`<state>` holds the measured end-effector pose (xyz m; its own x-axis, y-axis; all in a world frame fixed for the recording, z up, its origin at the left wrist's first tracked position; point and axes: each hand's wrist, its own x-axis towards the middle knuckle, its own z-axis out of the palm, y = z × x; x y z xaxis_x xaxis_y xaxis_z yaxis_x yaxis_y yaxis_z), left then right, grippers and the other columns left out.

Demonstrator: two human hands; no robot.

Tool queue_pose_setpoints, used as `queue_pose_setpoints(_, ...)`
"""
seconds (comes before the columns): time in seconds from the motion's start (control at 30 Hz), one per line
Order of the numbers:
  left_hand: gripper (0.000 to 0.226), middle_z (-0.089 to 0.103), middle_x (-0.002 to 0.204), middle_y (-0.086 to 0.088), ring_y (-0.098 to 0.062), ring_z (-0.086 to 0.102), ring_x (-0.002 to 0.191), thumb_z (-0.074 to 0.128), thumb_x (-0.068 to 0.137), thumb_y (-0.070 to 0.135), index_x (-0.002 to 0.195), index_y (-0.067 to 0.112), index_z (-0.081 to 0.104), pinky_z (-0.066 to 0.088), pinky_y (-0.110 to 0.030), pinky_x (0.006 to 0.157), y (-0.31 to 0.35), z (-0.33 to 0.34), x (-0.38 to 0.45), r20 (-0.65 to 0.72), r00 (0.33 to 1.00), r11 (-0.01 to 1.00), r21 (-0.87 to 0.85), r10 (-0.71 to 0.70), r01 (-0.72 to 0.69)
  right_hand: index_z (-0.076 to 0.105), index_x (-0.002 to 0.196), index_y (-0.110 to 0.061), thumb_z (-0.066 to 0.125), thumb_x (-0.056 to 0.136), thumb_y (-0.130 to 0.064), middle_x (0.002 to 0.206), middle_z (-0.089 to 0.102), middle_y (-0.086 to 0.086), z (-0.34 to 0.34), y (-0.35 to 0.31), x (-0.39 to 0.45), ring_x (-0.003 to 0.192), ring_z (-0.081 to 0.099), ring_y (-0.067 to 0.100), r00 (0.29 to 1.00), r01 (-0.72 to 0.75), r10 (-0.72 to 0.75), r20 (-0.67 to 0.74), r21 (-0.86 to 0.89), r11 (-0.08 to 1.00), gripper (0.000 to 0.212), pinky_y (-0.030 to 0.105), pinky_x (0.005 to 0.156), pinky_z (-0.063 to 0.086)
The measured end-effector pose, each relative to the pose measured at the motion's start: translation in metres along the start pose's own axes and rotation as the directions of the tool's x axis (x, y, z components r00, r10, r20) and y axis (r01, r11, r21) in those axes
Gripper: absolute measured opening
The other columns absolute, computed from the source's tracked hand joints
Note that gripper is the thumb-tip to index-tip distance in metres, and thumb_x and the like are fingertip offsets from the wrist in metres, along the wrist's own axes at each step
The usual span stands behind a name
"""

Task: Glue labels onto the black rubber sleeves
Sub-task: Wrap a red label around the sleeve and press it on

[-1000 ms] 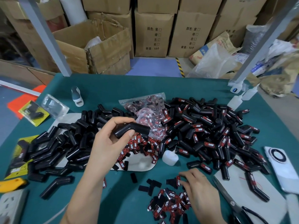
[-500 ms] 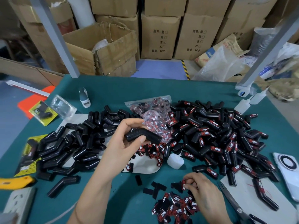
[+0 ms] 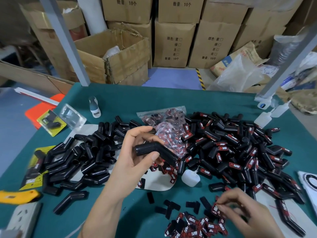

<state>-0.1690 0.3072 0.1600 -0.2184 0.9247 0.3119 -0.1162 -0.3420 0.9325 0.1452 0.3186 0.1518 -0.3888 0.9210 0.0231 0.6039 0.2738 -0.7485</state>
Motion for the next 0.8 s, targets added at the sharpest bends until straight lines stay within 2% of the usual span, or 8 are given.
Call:
queue_pose_setpoints(0.2,0.062,0.062,0.119,-0.015,-0.055,0.064,0.116,0.072,0.101,0.030,0.153,0.025,0.039,0.050,-0.071,0.100,-0.007,-0.009,-0.003,0.014,1.000,0.999,-0.036,0.004,-0.004,0.057,0.092,-0.054,0.066,0.100,-0.037,0.114,0.056,-0.026,0.024,-0.001,0.023,0.102,0.059,-0.006,0.923,0.118,-0.006,0.385,-0.267,0.957,0.021,0.014,0.082,0.048)
queue_pose_setpoints(0.3,0.067,0.061,0.121,-0.017,-0.057,0.063,0.109,0.072,0.102,0.028,0.157,0.024,0.035,0.049,-0.072,0.098,-0.010,-0.011,-0.002,0.024,1.000,1.000,-0.020,-0.013,0.014,0.057,0.096,-0.041,0.069,0.096,-0.035,0.105,0.052,-0.020,0.052,0.013,0.019,0.094,0.051,-0.009,0.927,0.089,0.055,0.370,-0.359,0.929,0.013,0.014,0.079,0.046)
queue_pose_setpoints(0.37,0.065,0.059,0.123,-0.022,-0.059,0.063,0.106,0.071,0.102,0.025,0.157,0.023,0.036,0.050,-0.072,0.096,-0.010,-0.008,-0.002,0.045,0.999,0.997,-0.067,-0.025,0.028,0.065,0.080,-0.032,0.098,0.065,-0.019,0.086,0.058,-0.017,0.065,0.026,0.015,0.079,0.055,-0.001,0.954,0.194,-0.070,0.291,-0.423,0.885,0.038,0.018,0.064,0.047)
queue_pose_setpoints(0.43,0.060,0.061,0.124,-0.020,-0.054,0.068,0.104,0.069,0.104,0.023,0.156,0.023,0.038,0.059,-0.059,0.088,-0.008,-0.005,-0.002,0.065,0.998,0.994,-0.111,-0.013,0.020,0.066,0.064,-0.024,0.104,0.033,-0.005,0.066,0.057,-0.012,0.071,0.031,0.009,0.066,0.049,0.006,0.962,0.266,-0.204,0.179,-0.474,0.839,0.053,0.023,0.058,0.041)
queue_pose_setpoints(0.47,0.057,0.062,0.125,-0.019,-0.049,0.070,0.103,0.067,0.105,0.022,0.155,0.024,0.039,0.061,-0.050,0.083,-0.007,-0.003,-0.002,0.074,0.997,0.992,-0.128,-0.004,0.014,0.065,0.062,-0.023,0.103,0.031,-0.001,0.062,0.055,-0.011,0.074,0.033,0.004,0.063,0.046,0.008,0.964,0.266,-0.217,0.156,-0.486,0.832,0.053,0.025,0.059,0.039)
queue_pose_setpoints(0.63,0.050,0.063,0.128,-0.016,-0.038,0.071,0.094,0.062,0.107,0.019,0.152,0.030,0.043,0.060,-0.034,0.064,-0.002,0.005,-0.003,0.113,0.993,0.981,-0.192,0.019,0.003,0.068,0.076,-0.033,0.104,0.044,-0.014,0.067,0.064,-0.020,0.066,0.039,-0.009,0.058,0.062,0.010,0.976,0.218,-0.198,0.091,-0.484,0.848,0.052,0.019,0.053,0.050)
queue_pose_setpoints(0.73,0.053,0.062,0.129,-0.018,-0.040,0.069,0.093,0.059,0.108,0.016,0.155,0.033,0.040,0.060,-0.034,0.065,-0.001,0.008,-0.004,0.147,0.989,0.972,-0.236,0.032,0.004,0.059,0.090,-0.048,0.090,0.072,-0.014,0.093,0.071,-0.033,0.049,0.033,-0.010,0.080,0.067,-0.007,0.934,0.341,-0.357,0.030,-0.385,0.858,0.049,0.014,0.073,0.054)
queue_pose_setpoints(0.8,0.059,0.061,0.130,-0.019,-0.044,0.067,0.090,0.058,0.109,0.015,0.159,0.035,0.034,0.059,-0.035,0.066,0.000,0.010,-0.005,0.162,0.986,0.973,-0.230,0.046,-0.008,0.065,0.098,-0.051,0.080,0.087,-0.015,0.103,0.071,-0.027,0.030,0.017,-0.005,0.091,0.070,-0.003,0.889,0.427,-0.453,-0.070,-0.233,0.874,0.041,0.015,0.079,0.052)
